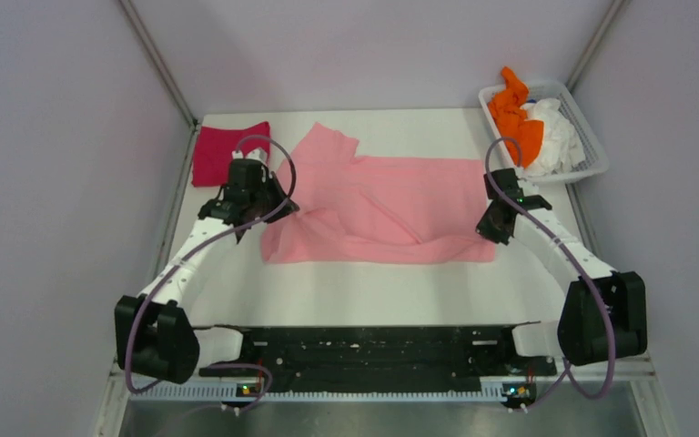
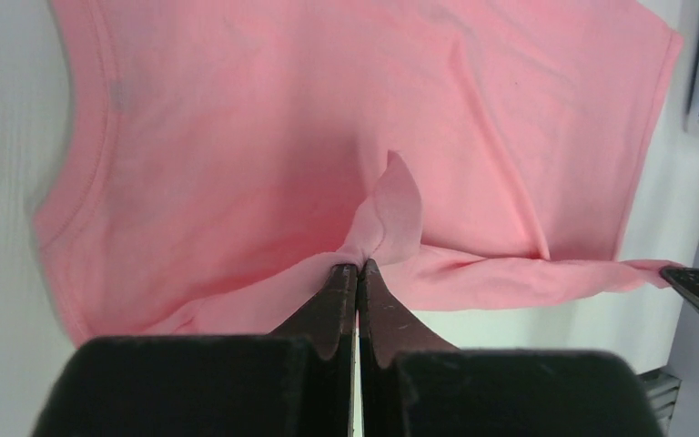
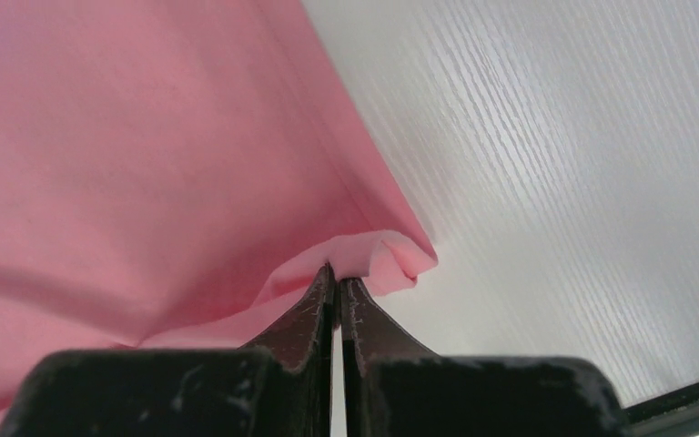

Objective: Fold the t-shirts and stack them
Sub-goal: Fold the flattened tshirt in 1/3 of the way

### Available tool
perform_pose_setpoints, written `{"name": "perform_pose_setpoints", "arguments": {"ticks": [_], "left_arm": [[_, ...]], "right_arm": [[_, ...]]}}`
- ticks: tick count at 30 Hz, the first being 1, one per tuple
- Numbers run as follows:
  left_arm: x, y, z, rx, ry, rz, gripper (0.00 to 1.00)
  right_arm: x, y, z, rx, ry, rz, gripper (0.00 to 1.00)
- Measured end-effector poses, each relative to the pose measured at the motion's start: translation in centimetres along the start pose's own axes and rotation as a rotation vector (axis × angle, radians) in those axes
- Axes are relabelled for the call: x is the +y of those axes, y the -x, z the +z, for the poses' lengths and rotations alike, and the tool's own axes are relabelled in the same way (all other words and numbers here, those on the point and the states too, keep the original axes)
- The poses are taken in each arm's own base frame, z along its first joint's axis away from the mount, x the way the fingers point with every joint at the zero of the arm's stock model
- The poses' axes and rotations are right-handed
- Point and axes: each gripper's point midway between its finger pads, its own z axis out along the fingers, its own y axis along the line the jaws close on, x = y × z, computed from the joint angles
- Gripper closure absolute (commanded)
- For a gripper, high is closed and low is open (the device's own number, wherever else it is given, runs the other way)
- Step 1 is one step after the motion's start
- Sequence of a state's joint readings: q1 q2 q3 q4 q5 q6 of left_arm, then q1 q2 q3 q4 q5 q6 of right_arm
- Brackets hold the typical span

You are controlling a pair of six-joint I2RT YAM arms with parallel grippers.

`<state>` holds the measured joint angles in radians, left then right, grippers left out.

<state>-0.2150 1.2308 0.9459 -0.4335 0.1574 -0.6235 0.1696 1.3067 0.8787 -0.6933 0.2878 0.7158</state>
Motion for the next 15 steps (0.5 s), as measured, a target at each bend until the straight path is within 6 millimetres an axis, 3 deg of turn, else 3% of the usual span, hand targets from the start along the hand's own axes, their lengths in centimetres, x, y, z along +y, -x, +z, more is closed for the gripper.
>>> {"name": "perform_pose_setpoints", "arguments": {"ticks": [9,15], "left_arm": [[0.2,3.9,3.6,-0.008,-0.010,0.028,1.00],[0.9,6.2,7.0,0.019,0.001,0.025,1.00]], "right_arm": [[1.2,1.5,1.4,-0.009,-0.001,-0.009,1.00],[1.4,3.0,2.5,-0.047,0.009,0.029,1.00]]}}
